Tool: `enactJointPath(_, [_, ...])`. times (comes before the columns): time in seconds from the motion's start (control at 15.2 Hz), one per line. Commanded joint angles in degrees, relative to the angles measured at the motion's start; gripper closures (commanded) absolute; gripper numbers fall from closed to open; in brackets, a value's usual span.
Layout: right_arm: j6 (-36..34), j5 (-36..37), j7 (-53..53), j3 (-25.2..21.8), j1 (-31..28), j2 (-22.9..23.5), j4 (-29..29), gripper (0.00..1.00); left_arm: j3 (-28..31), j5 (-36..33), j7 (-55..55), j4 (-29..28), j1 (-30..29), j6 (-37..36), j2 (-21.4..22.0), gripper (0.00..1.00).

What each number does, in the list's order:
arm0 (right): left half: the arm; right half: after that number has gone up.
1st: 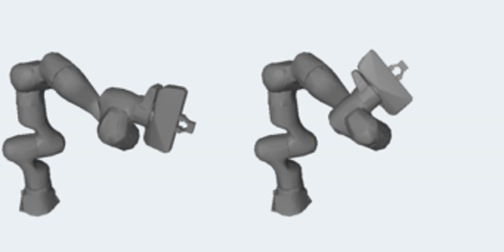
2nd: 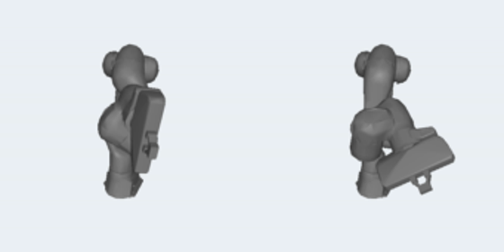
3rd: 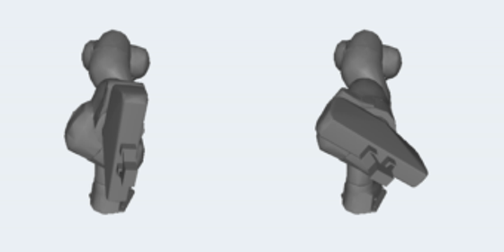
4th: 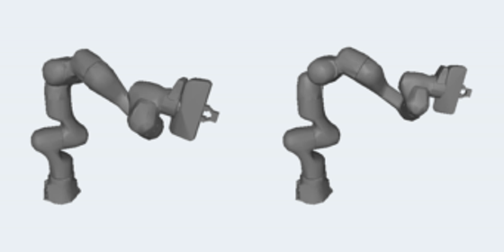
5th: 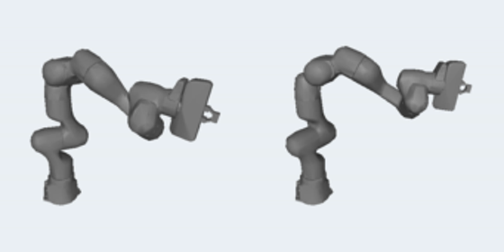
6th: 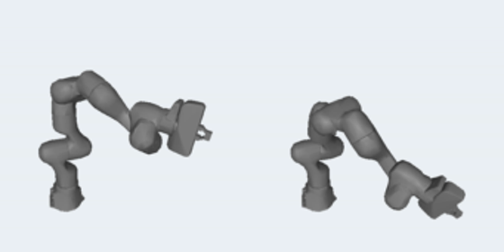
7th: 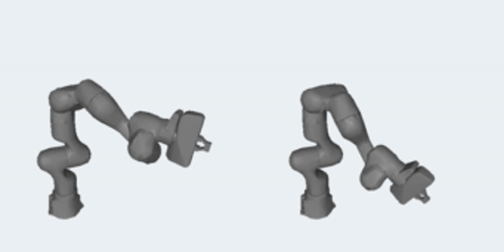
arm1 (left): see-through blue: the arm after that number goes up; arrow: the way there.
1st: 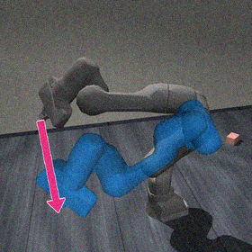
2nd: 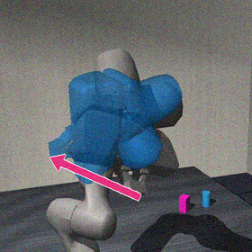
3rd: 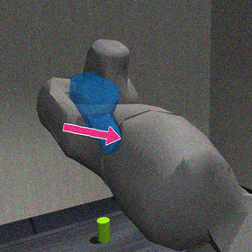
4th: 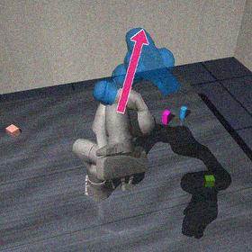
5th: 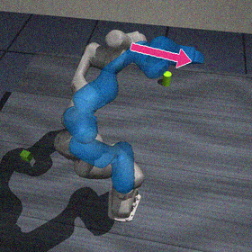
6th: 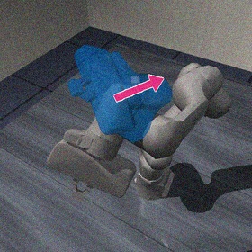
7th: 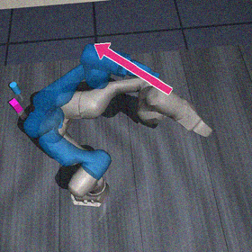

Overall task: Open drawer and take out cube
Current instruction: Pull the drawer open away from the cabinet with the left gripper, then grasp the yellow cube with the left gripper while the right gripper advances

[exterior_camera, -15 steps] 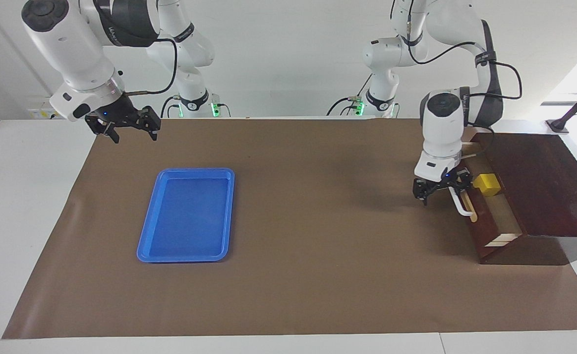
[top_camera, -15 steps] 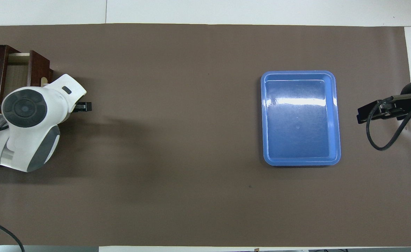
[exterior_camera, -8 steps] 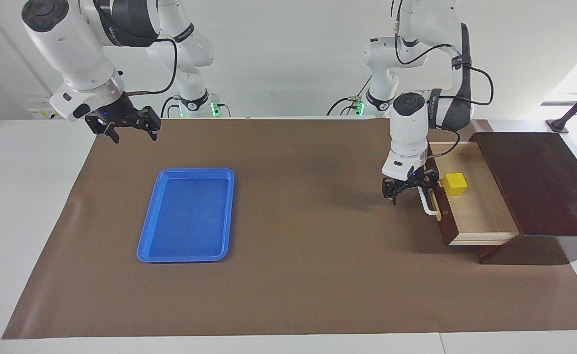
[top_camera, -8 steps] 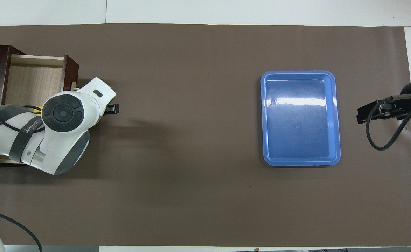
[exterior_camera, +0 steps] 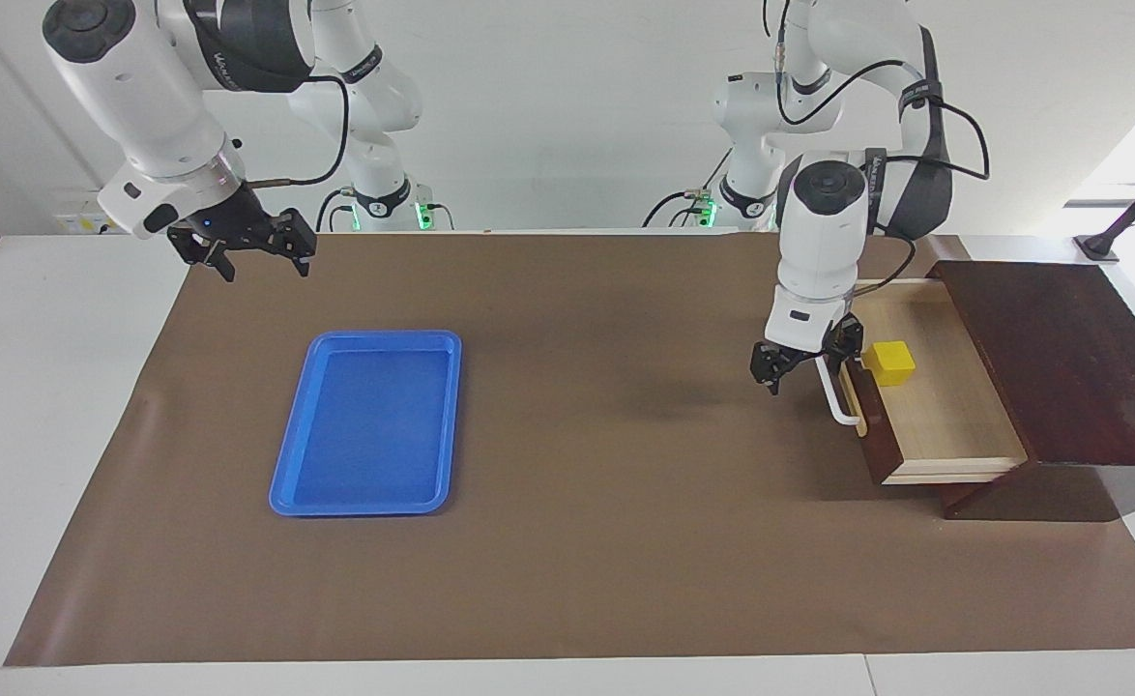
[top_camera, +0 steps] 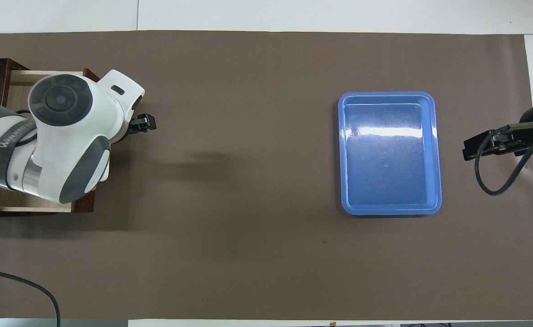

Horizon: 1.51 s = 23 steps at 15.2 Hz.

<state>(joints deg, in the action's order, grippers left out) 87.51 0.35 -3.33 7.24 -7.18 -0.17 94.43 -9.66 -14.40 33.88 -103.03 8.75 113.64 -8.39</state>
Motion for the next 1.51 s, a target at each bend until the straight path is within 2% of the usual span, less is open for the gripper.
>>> enactJointPath(0.0, [-0.7, -1.1, 0.3, 0.5, -0.8, -1.2, 1.1, 0.0, 1.7, 4.6, 0.5, 11.2, -2.9, -9.7, -1.8, 0.0])
enactJointPath(0.13, [-0.7, -1.1, 0.3, 0.5, -0.8, -1.2, 1.1, 0.0, 1.8, 8.7, 1.4, 10.5, -9.5, -10.2, 1.6, 0.0])
enactJointPath(0.26, [-0.7, -1.1, 0.3, 0.5, -0.8, -1.2, 1.1, 0.0, 1.8, 10.3, 7.6, 8.0, -13.6, -10.0, 3.4, 0.0])
enactJointPath(0.46, [-0.7, -1.1, 0.8, 0.5, -0.7, -1.2, 1.2, 0.0, 1.8, 10.3, 24.1, -0.3, -17.4, -5.4, 7.0, 0.0])
enactJointPath(0.59, [-0.1, -1.1, 2.0, 0.5, -0.6, -2.0, 2.9, 0.0, 1.8, 10.3, 35.8, -7.4, -17.6, 0.1, 10.0, 0.0])
enactJointPath(0.72, [0.0, -1.1, 7.1, 0.8, -0.2, -2.6, 4.3, 0.0, 1.8, 10.4, 45.2, -12.4, -17.6, 6.0, 11.1, 0.0])
enactJointPath(0.85, [0.7, -3.0, 11.6, 0.8, 1.3, -3.3, 5.9, 0.0, 1.8, 10.3, 51.5, -13.7, -17.6, 6.8, 10.6, 0.0])
enactJointPath(1.05, [3.6, -6.7, 24.2, 0.9, 5.0, -5.2, 11.3, 0.0, 1.8, 10.3, 53.5, -15.7, -17.6, 8.6, 10.4, 0.0])
enactJointPath(1.38, [8.4, -13.4, 48.6, 0.9, 12.6, -4.8, 15.8, 0.0, 1.8, 10.4, 56.5, -17.2, -17.7, 12.7, 9.0, 0.0])
enactJointPath(1.44, [9.7, -14.9, 52.0, 0.9, 13.5, -4.7, 16.5, 0.0, 1.8, 10.4, 56.4, -17.4, -17.7, 12.7, 9.1, 0.14])
